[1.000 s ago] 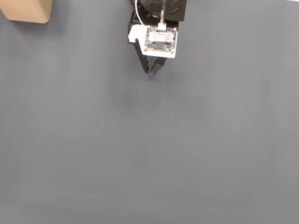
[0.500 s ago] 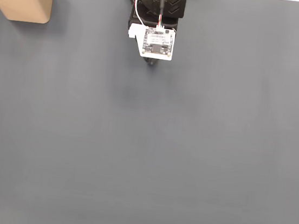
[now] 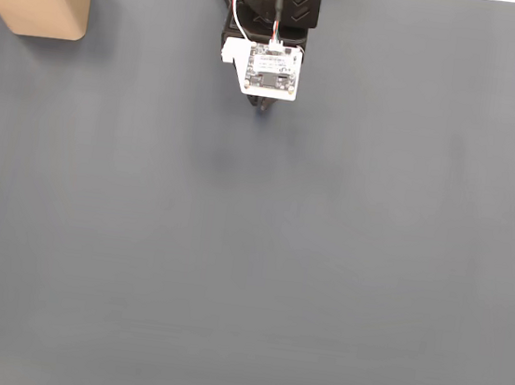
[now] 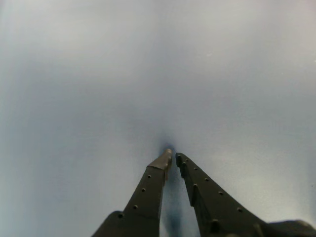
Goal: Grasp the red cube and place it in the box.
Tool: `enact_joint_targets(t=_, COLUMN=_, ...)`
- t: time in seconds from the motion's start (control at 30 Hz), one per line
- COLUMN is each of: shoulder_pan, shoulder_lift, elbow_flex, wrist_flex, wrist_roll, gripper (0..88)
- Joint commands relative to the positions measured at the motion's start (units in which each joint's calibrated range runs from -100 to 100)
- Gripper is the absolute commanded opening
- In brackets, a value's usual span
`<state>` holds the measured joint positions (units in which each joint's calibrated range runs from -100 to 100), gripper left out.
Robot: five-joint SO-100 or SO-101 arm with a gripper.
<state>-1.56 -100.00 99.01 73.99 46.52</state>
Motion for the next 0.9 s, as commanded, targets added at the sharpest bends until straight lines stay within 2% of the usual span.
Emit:
enact_joint_targets(t=0.0, shoulder_pan=0.2, shoulder_lift=0.3, elbow_flex=0.8, wrist_flex=1.1, wrist_roll=-0.6, gripper=0.0)
enact_joint_targets(t=0.87, shoulder_pan=0.3, shoulder_lift=0.3, elbow_flex=0.8, wrist_flex=1.1, wrist_roll=-0.3, gripper=0.3)
